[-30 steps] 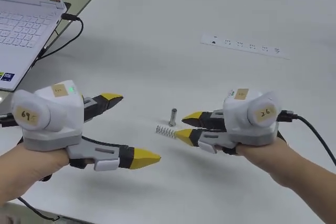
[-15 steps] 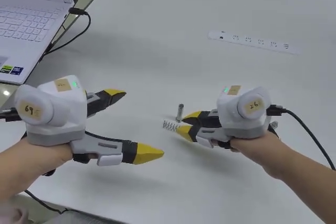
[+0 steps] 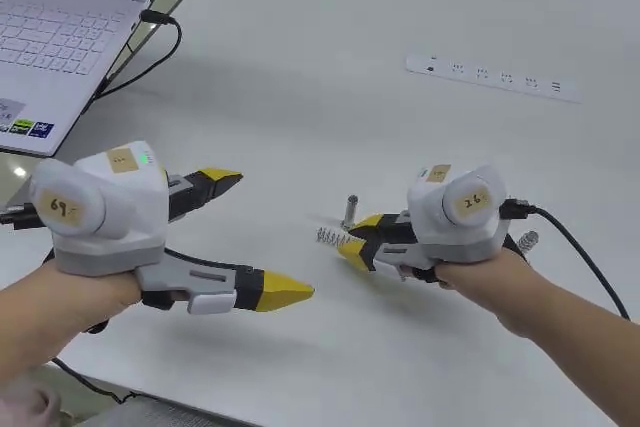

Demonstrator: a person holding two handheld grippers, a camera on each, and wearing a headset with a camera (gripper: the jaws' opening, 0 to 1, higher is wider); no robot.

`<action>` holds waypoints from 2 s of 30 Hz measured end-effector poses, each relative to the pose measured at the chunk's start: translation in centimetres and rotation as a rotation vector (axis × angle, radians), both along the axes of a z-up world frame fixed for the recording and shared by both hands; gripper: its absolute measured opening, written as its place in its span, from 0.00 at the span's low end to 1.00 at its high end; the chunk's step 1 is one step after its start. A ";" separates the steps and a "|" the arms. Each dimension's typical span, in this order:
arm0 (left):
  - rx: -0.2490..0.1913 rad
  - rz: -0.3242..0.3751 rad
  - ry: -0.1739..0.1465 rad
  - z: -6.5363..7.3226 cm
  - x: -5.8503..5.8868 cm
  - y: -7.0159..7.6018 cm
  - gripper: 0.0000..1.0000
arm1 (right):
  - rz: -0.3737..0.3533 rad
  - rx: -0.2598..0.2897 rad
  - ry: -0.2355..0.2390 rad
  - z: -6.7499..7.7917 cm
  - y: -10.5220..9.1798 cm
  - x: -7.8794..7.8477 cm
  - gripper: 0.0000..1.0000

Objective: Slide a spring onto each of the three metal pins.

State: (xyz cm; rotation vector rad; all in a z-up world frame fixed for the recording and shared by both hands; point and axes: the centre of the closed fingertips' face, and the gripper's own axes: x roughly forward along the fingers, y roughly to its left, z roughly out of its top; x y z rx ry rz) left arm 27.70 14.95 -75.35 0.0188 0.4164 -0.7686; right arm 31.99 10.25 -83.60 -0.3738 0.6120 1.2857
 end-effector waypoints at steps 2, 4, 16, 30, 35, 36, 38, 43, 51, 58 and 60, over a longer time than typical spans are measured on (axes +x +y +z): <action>0.002 0.001 0.001 0.0 0.0 0.0 0.96 | 0.001 -0.007 -0.004 -0.1 0.0 0.0 0.12; 0.002 0.001 0.002 0.0 0.0 0.1 0.96 | 0.001 -0.009 -0.001 -0.3 0.0 0.0 0.12; 0.000 0.001 0.007 -0.1 -0.1 0.1 0.96 | 0.009 -0.044 -0.022 -1.3 0.0 0.0 0.09; 0.004 -0.017 0.010 -0.1 0.0 -0.6 0.95 | 0.051 -0.064 -0.081 -1.9 -0.5 0.0 0.08; 0.002 -0.028 0.004 0.3 0.1 -1.1 0.95 | 0.059 -0.037 -0.090 -0.6 -1.0 -0.3 0.08; 0.002 -0.030 0.002 0.4 0.1 -1.2 0.95 | 0.059 -0.031 -0.094 -0.1 -1.2 -0.3 0.08; 0.000 -0.035 0.000 0.5 0.1 -1.5 0.94 | 0.063 -0.024 -0.100 0.4 -1.6 -0.3 0.08; 0.000 -0.050 -0.007 0.7 -0.1 -2.2 0.94 | 0.061 -0.009 -0.113 1.7 -2.8 -0.6 0.08; -0.007 -0.069 -0.008 0.7 -0.3 -3.1 0.92 | 0.085 -0.004 -0.140 3.5 -4.5 -1.5 0.08; -0.015 -0.088 -0.006 0.6 -0.6 -3.8 0.89 | 0.098 0.002 -0.151 4.6 -5.6 -2.0 0.08; -0.018 -0.094 -0.005 0.6 -0.6 -4.1 0.88 | 0.101 0.004 -0.154 4.9 -5.9 -2.2 0.08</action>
